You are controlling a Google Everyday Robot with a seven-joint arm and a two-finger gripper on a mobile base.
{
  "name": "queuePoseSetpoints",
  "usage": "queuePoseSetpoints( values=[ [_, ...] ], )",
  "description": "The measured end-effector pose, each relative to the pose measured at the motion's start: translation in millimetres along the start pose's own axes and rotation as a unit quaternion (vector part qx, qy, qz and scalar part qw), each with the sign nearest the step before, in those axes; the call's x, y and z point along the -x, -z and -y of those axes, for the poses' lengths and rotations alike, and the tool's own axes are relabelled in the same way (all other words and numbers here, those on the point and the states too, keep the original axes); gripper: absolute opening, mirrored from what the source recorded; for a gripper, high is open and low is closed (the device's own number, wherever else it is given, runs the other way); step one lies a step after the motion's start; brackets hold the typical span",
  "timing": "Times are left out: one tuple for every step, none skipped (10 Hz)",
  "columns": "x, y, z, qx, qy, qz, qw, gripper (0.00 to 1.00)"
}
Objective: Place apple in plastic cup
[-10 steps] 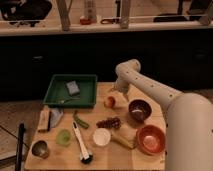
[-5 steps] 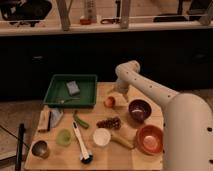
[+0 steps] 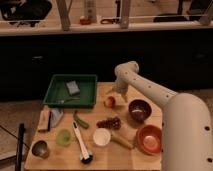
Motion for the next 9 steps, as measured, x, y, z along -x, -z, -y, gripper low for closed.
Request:
queuePoseSetpoints(
  values=[
    [2, -1, 4, -0.001, 0.002, 0.002, 1.0000, 0.80],
    [4, -3, 7, -0.001, 0.004, 0.003, 1.0000, 0.80],
    [6, -4, 9, 0.000, 0.006, 0.006, 1.0000, 0.80],
    [8, -6, 12, 0.002, 0.008, 0.010, 0.9999, 0.80],
    [11, -9, 14, 0.003, 0.010, 0.013, 0.9999, 0.80],
    [15, -13, 15, 0.005, 0.012, 0.018, 0.9997, 0.80],
    [19, -17, 17, 0.008, 0.014, 0.025, 0.9996, 0.80],
    [22, -20, 18, 0.010, 0.016, 0.029, 0.9994, 0.80],
    [26, -25, 16, 0.013, 0.018, 0.033, 0.9992, 0.80]
  ],
)
